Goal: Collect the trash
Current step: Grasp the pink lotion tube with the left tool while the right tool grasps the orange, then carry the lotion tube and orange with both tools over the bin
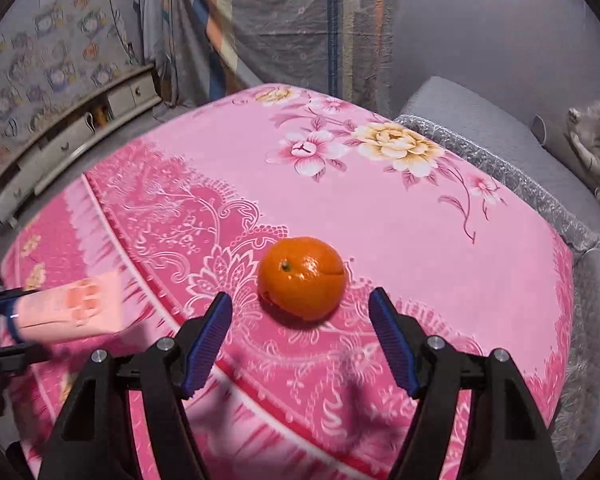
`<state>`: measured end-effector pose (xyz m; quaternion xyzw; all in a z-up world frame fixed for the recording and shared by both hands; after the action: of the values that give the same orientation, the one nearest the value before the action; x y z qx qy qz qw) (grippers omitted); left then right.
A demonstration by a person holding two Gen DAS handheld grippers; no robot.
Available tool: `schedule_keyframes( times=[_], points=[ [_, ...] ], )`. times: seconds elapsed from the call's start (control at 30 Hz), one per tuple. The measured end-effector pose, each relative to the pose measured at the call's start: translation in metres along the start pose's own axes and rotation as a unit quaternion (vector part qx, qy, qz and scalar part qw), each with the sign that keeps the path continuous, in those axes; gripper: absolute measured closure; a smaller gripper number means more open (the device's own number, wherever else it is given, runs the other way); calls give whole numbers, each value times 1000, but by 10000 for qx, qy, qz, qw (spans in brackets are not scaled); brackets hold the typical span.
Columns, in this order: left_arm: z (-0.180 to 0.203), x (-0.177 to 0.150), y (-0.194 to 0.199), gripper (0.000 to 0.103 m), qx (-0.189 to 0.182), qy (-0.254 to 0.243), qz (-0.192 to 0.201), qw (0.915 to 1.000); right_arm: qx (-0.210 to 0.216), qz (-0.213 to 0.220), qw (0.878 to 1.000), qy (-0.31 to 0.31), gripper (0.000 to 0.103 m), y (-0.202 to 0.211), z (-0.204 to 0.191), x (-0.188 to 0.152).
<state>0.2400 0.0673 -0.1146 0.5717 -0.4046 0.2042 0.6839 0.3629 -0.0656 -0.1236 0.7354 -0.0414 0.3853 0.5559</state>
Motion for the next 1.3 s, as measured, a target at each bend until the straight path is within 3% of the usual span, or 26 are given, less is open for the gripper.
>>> schedule_keyframes(
  times=[0.1, 0.4, 0.47, 0.6, 0.77, 0.93, 1.3],
  points=[
    [-8, -4, 8, 69, 89, 91, 60, 9999, -302, -118, 9993, 202, 36, -23, 1, 9],
    [-16, -5, 20, 69, 68, 274, 210, 9994, -284, -511, 9982, -120, 36, -63, 6, 13],
    [-16, -5, 20, 69, 92, 306, 221, 9992, -216, -462, 9983, -281, 48, -61, 9, 13],
    [-18, -6, 24, 69, 233, 371, 246, 9987, -100, -490, 9976, -478, 58, -54, 10, 7],
    [-19, -1, 34, 69, 536, 461, 363, 9968, 600, -321, 9927, -1000, 61, -18, 7, -3],
    [-12, 2, 47, 69, 823, 533, 440, 9942, 1024, -94, 9872, -1221, 61, 34, -1, -19],
    [46, 27, 80, 69, 656, 355, 812, 9939, 1550, 397, 9710, -1774, 61, 140, -1, -89]
  ],
)
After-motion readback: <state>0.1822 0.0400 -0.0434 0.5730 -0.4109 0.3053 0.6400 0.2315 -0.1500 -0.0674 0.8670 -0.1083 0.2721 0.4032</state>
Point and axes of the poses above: each gripper's, at about its wrist camera, not at the fingertips, and y roughly against the way its jaws point, z to its right, x to its top, the point moved 7 cm from there along -y, roughly the way its jaws point, and after that the axes turned 8 degrees about x, right-handed, at the moved point
